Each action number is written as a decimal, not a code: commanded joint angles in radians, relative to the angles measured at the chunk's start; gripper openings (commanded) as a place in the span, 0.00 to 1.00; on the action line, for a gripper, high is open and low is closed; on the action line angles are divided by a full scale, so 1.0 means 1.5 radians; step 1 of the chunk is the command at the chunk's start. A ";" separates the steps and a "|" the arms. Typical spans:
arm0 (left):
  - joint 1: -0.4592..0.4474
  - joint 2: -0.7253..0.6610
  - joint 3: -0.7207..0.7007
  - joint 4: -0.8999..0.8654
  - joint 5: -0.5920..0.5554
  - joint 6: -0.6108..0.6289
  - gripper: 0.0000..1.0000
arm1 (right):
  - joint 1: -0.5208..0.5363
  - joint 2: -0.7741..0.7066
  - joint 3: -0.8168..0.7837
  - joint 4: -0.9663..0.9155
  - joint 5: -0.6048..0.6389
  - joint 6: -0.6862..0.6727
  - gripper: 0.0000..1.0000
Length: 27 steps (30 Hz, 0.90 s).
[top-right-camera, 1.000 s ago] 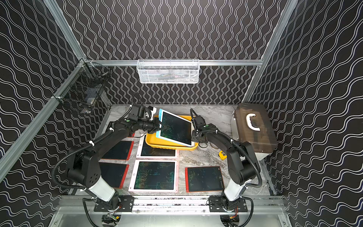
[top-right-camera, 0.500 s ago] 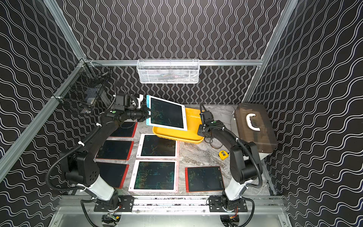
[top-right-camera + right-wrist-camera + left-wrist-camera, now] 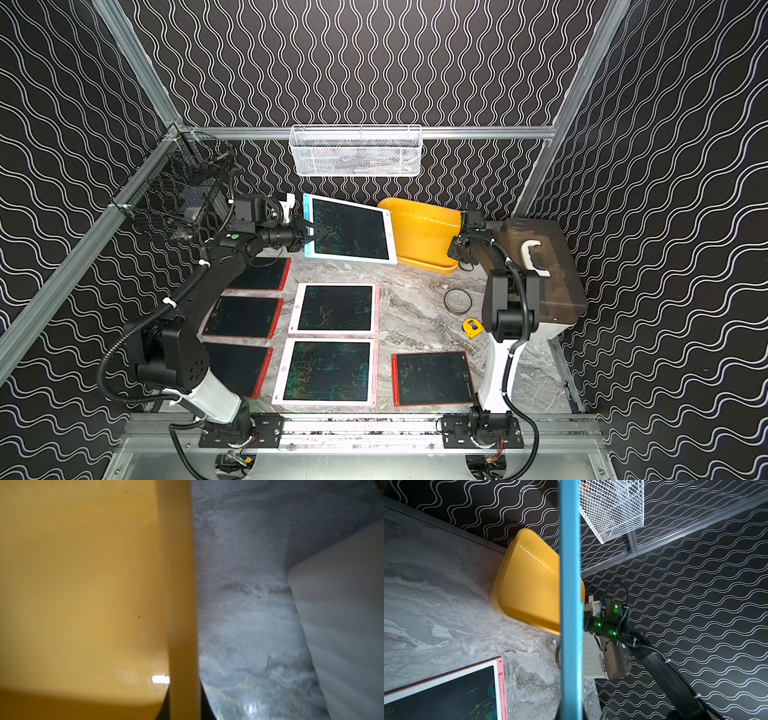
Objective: Take out the writing tablet from the storage box
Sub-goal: Place the storage box at the center of the board.
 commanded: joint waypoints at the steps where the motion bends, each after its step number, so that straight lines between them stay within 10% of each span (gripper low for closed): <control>1: 0.001 0.001 0.005 0.017 0.011 0.013 0.00 | -0.002 0.053 0.069 -0.021 -0.049 -0.080 0.00; 15: 0.001 0.022 0.009 -0.008 0.008 0.038 0.00 | -0.027 0.190 0.253 -0.060 -0.018 -0.088 0.02; 19: 0.001 0.016 0.002 -0.029 0.006 0.054 0.00 | -0.026 0.199 0.307 -0.089 -0.009 -0.073 0.39; 27: 0.001 0.004 -0.024 -0.041 0.026 0.074 0.00 | -0.020 0.000 0.148 0.021 -0.043 -0.035 0.61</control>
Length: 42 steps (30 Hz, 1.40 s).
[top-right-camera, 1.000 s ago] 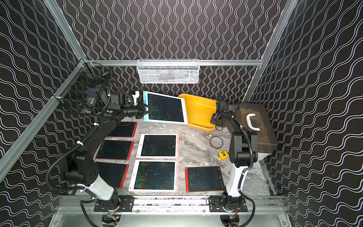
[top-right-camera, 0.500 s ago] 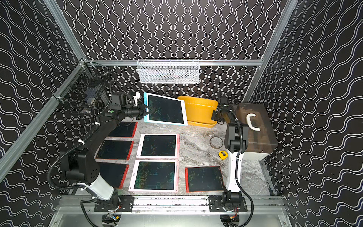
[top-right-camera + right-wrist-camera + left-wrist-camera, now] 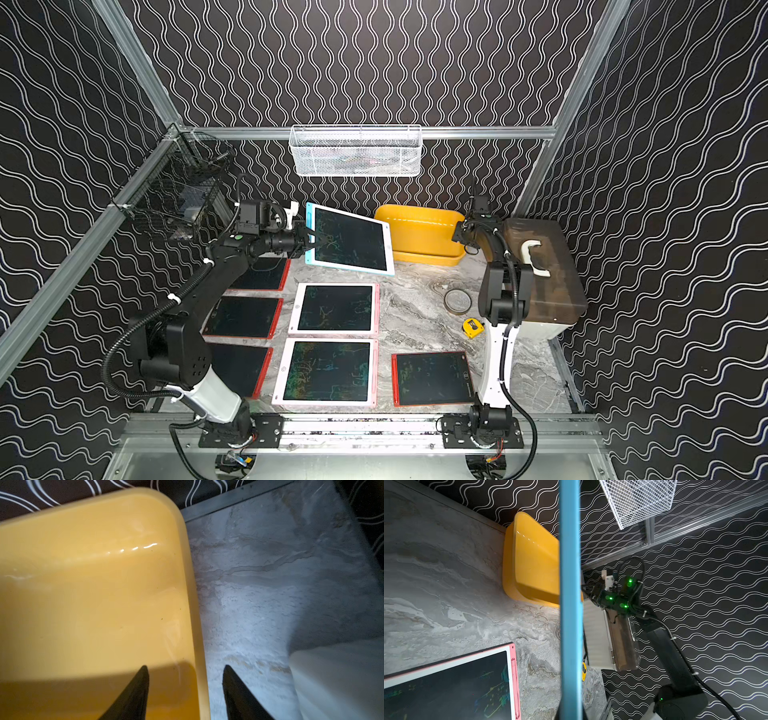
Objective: Take out the writing tablet from the storage box
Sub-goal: Place the storage box at the center of the board.
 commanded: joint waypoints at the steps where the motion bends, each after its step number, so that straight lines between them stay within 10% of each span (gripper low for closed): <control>1: 0.001 -0.010 -0.011 0.004 0.027 0.039 0.00 | 0.007 -0.097 -0.057 0.062 -0.015 0.018 0.62; 15: 0.012 -0.044 -0.084 0.009 0.059 0.027 0.00 | 0.074 -0.366 -0.435 0.228 -0.323 0.169 0.78; 28: 0.087 -0.116 -0.083 -0.182 -0.128 0.147 0.00 | 0.174 -0.315 -0.452 0.182 -0.220 0.171 0.78; 42: 0.107 0.137 0.089 -0.118 -0.111 0.200 0.00 | 0.167 -0.080 -0.270 0.151 -0.108 0.312 0.72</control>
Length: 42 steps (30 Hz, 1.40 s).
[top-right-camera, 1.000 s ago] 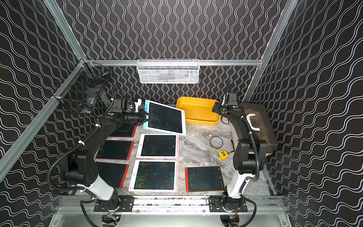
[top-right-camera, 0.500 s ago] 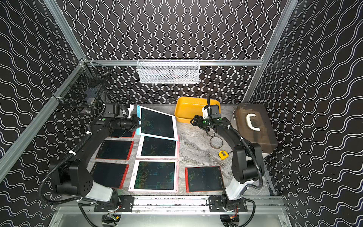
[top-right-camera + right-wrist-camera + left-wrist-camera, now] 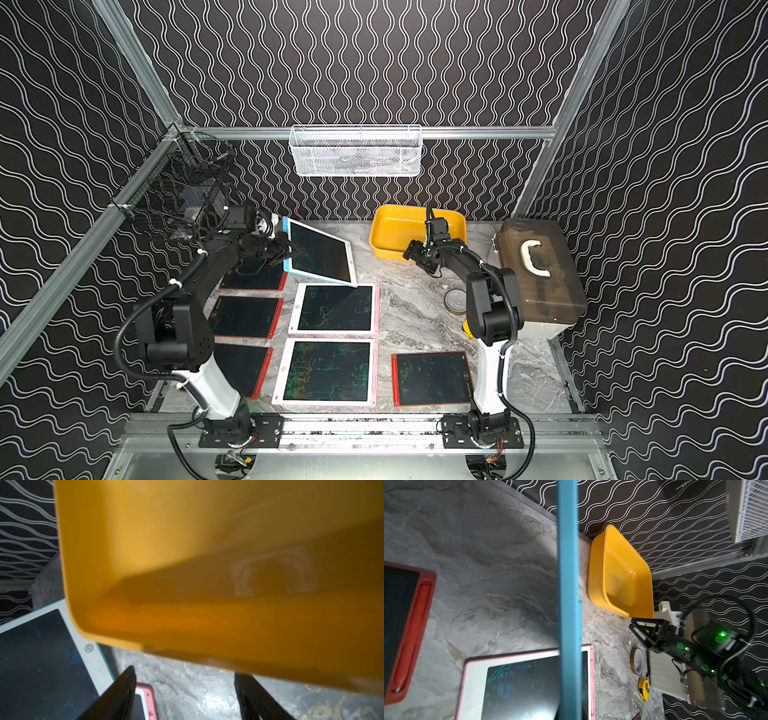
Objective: Take out the writing tablet from the storage box
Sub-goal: Place the storage box at the center of the board, then place the writing tablet at the center of the board.
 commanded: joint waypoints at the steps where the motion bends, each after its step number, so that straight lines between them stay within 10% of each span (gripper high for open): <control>1: 0.008 0.048 0.039 0.036 0.025 0.029 0.00 | -0.007 0.019 0.019 -0.008 0.051 0.058 0.70; 9: 0.043 0.221 0.169 -0.001 0.128 0.037 0.00 | -0.078 0.038 0.025 -0.002 0.108 0.139 0.24; 23: 0.051 0.425 0.297 -0.003 0.241 0.032 0.00 | -0.127 0.011 0.033 -0.029 0.111 0.114 0.23; 42: 0.064 0.504 0.369 -0.172 0.076 0.151 0.00 | -0.144 -0.048 0.006 -0.051 0.108 0.082 0.28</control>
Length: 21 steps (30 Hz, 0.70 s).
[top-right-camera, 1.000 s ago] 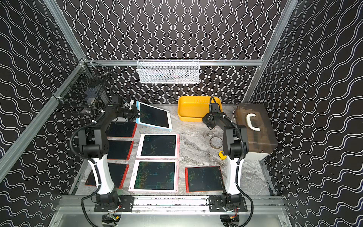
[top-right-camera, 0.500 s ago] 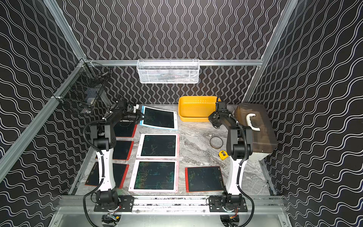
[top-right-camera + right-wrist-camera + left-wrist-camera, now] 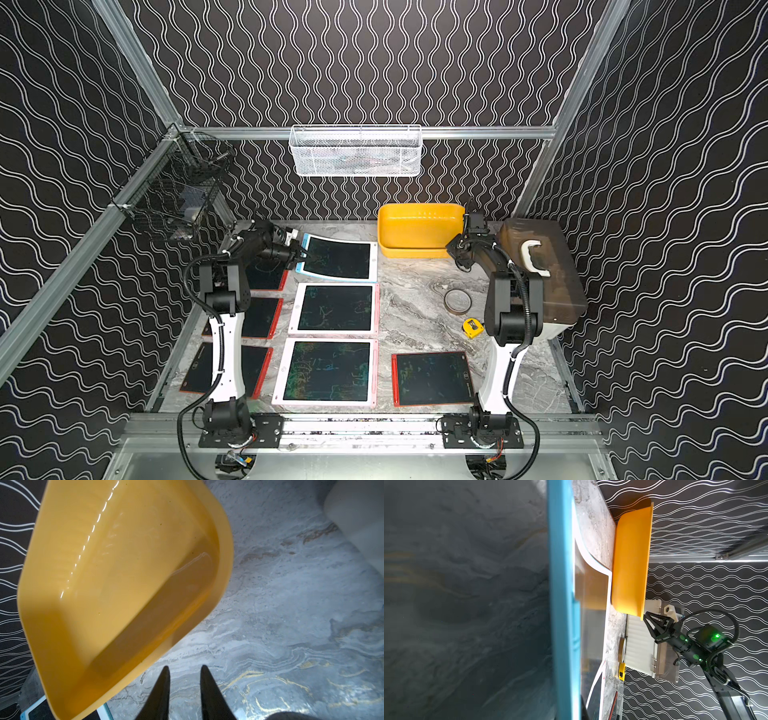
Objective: Take out the writing tablet from the storage box
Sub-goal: Place the writing tablet at the center of the board.
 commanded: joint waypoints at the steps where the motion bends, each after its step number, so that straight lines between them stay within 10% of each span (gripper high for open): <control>1: 0.011 -0.007 -0.019 -0.007 -0.168 0.014 0.00 | 0.000 -0.005 0.004 -0.010 0.005 -0.003 0.28; 12: 0.023 -0.025 -0.032 0.063 -0.174 -0.038 0.46 | 0.000 -0.005 -0.001 -0.021 0.009 -0.012 0.29; 21: 0.023 -0.062 -0.042 0.061 -0.207 -0.029 0.62 | 0.000 -0.024 -0.007 -0.016 0.005 -0.014 0.30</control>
